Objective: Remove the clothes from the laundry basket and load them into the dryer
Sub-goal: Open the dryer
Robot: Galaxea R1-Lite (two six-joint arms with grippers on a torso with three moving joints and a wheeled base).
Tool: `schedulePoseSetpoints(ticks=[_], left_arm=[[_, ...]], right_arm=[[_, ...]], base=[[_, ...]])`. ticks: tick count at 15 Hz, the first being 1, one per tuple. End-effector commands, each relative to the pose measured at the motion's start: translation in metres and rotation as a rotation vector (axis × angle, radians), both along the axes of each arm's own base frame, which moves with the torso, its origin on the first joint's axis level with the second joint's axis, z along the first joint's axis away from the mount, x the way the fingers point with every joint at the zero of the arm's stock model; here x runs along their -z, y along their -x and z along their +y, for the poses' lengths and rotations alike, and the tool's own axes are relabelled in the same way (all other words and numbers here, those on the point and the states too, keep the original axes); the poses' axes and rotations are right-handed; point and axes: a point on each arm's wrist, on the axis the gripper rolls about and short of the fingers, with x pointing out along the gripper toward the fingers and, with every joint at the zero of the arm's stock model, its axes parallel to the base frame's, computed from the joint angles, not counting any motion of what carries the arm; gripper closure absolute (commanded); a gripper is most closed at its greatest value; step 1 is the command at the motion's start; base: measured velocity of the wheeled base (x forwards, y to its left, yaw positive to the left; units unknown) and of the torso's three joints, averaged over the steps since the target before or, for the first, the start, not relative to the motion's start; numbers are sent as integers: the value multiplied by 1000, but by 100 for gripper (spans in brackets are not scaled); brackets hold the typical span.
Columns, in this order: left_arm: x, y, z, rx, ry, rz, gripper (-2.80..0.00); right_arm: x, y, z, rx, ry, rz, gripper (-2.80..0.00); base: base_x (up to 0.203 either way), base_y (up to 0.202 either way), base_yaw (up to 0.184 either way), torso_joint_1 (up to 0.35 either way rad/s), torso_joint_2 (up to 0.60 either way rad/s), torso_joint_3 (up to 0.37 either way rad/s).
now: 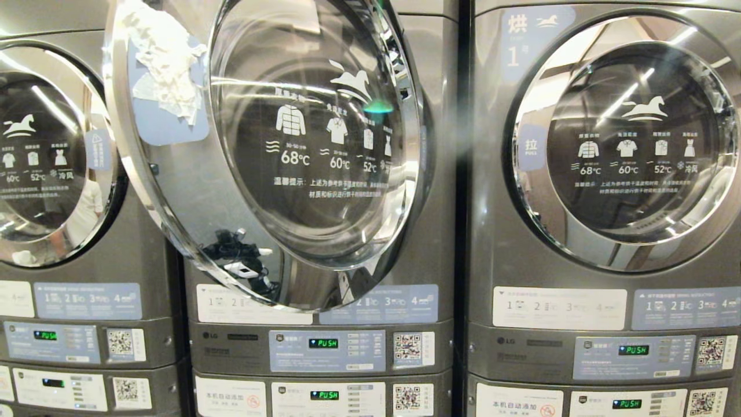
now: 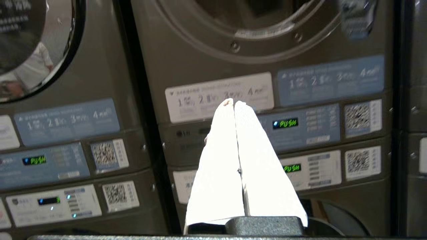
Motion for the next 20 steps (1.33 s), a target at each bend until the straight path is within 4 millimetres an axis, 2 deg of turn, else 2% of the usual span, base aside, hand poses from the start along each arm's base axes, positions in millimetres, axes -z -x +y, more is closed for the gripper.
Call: schedulePoseSetpoints(ticks=[1, 2, 3, 6, 9, 11, 13, 14, 20], left_arm=[[-27, -6, 0, 10, 11, 25, 0], [-50, -15, 0, 23, 44, 44, 0], [-78, -34, 0, 34, 87, 73, 0], [-144, -122, -2, 59, 170, 96, 0], [-188, -195, -6, 121, 208, 3, 0], [-204, -224, -16, 242, 189, -42, 0], [-210, -234, -25, 387, 76, -72, 0], [-210, -232, -29, 415, 62, -75, 0], [-204, -184, -57, 615, 20, -100, 0]], right_arm=[[0, 0, 0, 0, 0, 1, 0], [0, 0, 0, 2, 0, 1, 0], [0, 0, 0, 0, 0, 2, 0], [0, 0, 0, 0, 0, 2, 0], [0, 0, 0, 0, 0, 1, 0], [0, 0, 0, 0, 0, 1, 0], [0, 0, 0, 0, 0, 1, 0], [0, 0, 0, 0, 0, 1, 0], [0, 0, 0, 0, -2, 1, 0]], base=[[0, 0, 0, 0, 0, 0], [0, 0, 0, 0, 0, 0], [0, 0, 0, 0, 0, 0], [0, 0, 0, 0, 0, 0], [0, 0, 0, 0, 0, 0], [0, 0, 0, 0, 0, 0], [0, 0, 0, 0, 0, 0], [0, 0, 0, 0, 0, 0], [0, 0, 0, 0, 0, 0]])
